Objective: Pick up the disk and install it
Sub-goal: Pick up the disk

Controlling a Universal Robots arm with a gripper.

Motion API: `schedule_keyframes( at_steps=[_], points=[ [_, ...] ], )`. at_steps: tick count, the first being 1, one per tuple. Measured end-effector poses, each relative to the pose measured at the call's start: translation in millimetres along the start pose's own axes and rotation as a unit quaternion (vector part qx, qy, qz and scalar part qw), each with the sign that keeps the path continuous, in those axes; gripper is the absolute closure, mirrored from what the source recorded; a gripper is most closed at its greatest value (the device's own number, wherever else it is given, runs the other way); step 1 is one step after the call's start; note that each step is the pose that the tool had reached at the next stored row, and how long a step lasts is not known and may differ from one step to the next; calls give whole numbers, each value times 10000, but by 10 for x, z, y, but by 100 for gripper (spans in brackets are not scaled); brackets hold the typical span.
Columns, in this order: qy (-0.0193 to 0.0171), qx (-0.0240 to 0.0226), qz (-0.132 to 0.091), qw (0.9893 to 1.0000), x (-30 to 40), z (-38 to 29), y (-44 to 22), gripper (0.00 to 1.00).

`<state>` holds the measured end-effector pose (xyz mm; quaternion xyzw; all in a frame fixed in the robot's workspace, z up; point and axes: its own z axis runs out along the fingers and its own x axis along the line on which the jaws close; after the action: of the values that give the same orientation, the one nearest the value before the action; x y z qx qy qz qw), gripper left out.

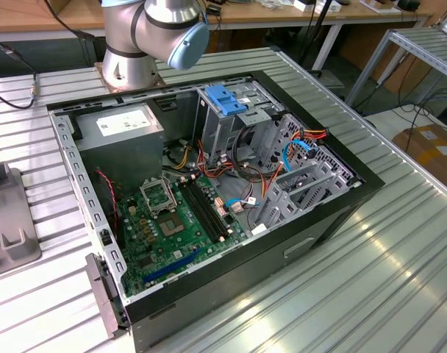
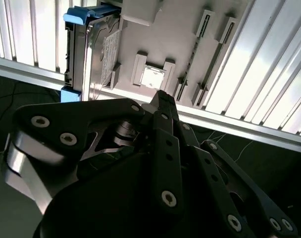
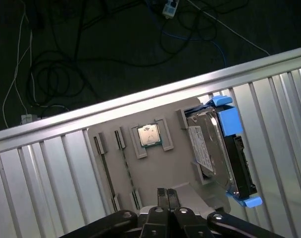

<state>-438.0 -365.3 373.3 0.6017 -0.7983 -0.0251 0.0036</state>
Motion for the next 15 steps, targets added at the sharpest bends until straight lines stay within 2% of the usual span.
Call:
schedule_keyframes(
  at_steps=[7,15],
  points=[
    [9,-5,-202,9998,0,0,-1,90],
    [20,-11,-457,9990,0,0,-1,90]
  ],
)
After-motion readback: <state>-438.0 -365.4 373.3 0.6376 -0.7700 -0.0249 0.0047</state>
